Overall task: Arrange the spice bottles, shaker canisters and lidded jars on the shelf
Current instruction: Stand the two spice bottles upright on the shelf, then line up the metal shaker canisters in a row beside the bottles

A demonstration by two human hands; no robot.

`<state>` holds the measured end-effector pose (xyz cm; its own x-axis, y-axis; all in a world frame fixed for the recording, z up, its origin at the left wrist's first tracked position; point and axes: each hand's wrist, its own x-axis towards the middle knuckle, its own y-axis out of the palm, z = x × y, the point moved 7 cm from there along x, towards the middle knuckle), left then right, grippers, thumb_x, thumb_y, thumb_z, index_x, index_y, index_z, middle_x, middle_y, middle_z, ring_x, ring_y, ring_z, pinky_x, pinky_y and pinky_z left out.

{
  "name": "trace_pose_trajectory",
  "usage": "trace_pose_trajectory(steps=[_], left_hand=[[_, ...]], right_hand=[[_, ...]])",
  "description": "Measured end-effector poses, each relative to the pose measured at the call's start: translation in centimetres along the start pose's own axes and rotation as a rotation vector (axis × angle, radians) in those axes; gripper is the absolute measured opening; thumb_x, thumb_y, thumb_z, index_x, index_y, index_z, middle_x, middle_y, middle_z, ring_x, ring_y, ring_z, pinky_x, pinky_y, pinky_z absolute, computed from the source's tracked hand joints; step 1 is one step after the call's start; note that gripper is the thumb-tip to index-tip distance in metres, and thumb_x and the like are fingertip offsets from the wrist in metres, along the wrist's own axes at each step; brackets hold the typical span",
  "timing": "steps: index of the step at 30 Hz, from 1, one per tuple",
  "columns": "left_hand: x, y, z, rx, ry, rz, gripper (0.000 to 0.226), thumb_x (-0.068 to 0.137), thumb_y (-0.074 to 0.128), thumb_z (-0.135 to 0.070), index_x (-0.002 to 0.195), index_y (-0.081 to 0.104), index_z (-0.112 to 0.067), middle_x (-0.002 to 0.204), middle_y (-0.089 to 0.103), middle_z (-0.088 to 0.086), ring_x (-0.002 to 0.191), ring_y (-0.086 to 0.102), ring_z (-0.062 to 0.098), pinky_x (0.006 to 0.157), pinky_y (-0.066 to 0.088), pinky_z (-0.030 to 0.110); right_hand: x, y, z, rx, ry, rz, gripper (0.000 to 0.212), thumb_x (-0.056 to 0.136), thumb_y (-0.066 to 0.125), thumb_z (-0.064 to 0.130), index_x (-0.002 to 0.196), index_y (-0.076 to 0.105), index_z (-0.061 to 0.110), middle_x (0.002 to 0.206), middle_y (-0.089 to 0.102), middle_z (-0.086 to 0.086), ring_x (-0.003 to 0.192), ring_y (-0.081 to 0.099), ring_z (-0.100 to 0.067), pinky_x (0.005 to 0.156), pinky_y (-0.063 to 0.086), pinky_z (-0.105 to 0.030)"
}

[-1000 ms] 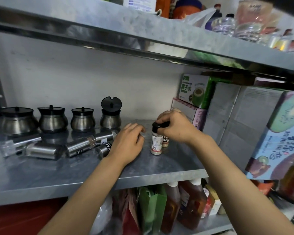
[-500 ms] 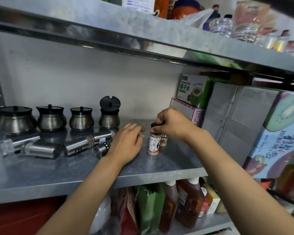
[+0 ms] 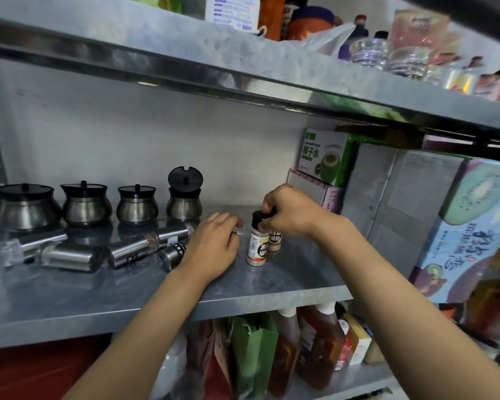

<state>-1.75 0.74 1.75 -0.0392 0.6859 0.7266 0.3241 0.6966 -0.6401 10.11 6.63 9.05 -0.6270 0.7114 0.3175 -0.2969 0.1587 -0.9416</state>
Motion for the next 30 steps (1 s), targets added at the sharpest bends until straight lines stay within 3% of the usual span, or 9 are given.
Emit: trace_pose_trajectory(steps=[3, 6, 12, 19, 30], left_hand=[[0.0, 0.0, 0.0, 0.004, 0.003, -0.001, 0.024, 0.079, 0.05, -0.012, 0.099, 0.062, -0.012, 0.1, 0.065, 0.005, 0.098, 0.055, 0.023, 0.085, 0.045, 0.034], [0.0, 0.1, 0.2, 0.009, -0.001, 0.006, 0.027, 0.077, 0.046, -0.015, 0.098, 0.062, -0.012, 0.1, 0.065, 0.005, 0.097, 0.055, 0.023, 0.085, 0.045, 0.035], [0.0, 0.3, 0.5, 0.022, -0.014, 0.001, 0.023, 0.078, 0.05, -0.013, 0.098, 0.061, -0.014, 0.1, 0.065, 0.002, 0.097, 0.054, 0.023, 0.082, 0.042, 0.034], [0.1, 0.4, 0.6, 0.033, -0.024, 0.017, 0.024, 0.078, 0.049, -0.016, 0.098, 0.061, -0.015, 0.101, 0.065, 0.002, 0.099, 0.054, 0.022, 0.083, 0.041, 0.034], [-0.1, -0.1, 0.3, 0.12, -0.022, 0.022, 0.031, 0.078, 0.039, -0.024, 0.099, 0.061, -0.015, 0.1, 0.064, 0.002, 0.097, 0.053, 0.023, 0.082, 0.042, 0.036]], right_hand=[[-0.1, -0.2, 0.6, -0.085, -0.02, -0.064, 0.017, 0.073, 0.076, 0.037, 0.076, 0.065, 0.023, 0.091, 0.06, -0.007, 0.09, 0.057, -0.026, 0.074, 0.048, -0.031], [-0.4, -0.3, 1.5, -0.195, -0.069, -0.116, 0.028, 0.08, 0.07, 0.04, 0.099, 0.07, 0.019, 0.102, 0.056, -0.01, 0.098, 0.054, -0.03, 0.074, 0.034, -0.027], [-0.3, -0.1, 2.0, -0.259, -0.106, -0.169, 0.032, 0.086, 0.063, 0.039, 0.104, 0.069, 0.013, 0.102, 0.06, -0.014, 0.107, 0.051, -0.03, 0.085, 0.038, -0.031], [0.6, 0.7, 2.6, -0.361, -0.172, -0.163, 0.028, 0.09, 0.056, 0.034, 0.094, 0.067, 0.008, 0.097, 0.069, -0.01, 0.107, 0.047, -0.028, 0.088, 0.034, -0.034], [1.2, 0.9, 1.9, -0.361, -0.098, -0.177, 0.032, 0.089, 0.058, 0.034, 0.095, 0.068, 0.005, 0.1, 0.069, -0.013, 0.11, 0.049, -0.03, 0.09, 0.037, -0.037]])
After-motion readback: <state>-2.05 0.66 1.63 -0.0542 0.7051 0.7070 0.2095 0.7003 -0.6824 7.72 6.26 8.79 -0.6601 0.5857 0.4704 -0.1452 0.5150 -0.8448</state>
